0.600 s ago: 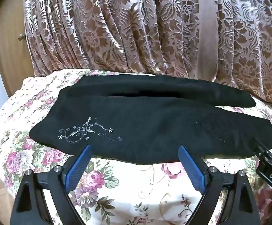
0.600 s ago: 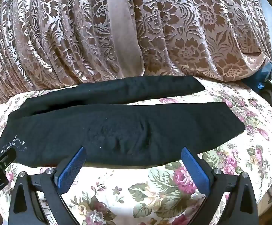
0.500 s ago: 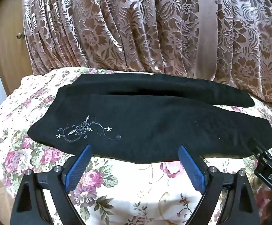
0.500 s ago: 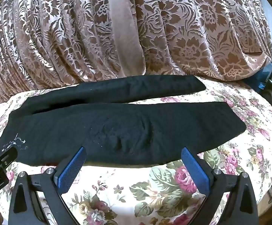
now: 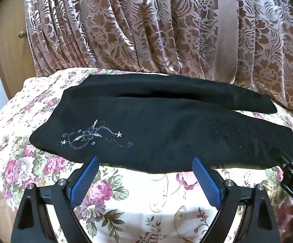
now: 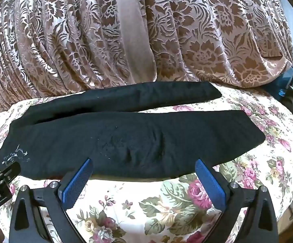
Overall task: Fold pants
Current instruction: 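Position both grippers open above the waistband edge of the black pants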
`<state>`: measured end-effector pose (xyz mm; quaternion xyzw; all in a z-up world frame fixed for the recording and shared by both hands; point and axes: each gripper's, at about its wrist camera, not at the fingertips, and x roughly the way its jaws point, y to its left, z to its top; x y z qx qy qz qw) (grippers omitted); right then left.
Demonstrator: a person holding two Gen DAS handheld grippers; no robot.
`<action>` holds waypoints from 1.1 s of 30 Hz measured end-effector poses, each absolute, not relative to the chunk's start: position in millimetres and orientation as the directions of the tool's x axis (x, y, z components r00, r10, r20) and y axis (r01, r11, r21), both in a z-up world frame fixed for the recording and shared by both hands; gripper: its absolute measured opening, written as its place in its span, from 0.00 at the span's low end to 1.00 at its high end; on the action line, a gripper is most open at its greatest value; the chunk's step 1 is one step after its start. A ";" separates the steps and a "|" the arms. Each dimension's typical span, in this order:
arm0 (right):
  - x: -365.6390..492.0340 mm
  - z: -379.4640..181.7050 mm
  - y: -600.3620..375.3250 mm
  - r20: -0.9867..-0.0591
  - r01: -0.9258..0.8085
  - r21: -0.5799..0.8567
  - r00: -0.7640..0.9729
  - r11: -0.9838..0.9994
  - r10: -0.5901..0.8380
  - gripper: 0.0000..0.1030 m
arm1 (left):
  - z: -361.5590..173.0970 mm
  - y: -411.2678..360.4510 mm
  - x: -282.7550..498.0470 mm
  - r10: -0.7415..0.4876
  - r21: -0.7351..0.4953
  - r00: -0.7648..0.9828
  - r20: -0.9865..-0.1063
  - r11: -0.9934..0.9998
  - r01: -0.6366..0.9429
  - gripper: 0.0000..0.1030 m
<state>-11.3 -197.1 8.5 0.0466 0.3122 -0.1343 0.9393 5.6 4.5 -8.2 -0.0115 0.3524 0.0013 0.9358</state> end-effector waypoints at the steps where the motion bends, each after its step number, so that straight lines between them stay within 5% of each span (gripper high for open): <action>1: -11.4 8.8 -197.3 -0.599 0.282 0.005 0.769 0.959 -0.223 1.00 | -8.6 4.4 5.6 -0.008 -0.021 0.750 -0.662 1.000 -0.009 0.91; 33: -9.1 5.1 -198.7 -0.613 0.276 0.007 0.760 0.961 -0.214 1.00 | -16.8 0.3 9.0 -0.020 -0.027 0.720 -0.693 1.000 0.002 0.91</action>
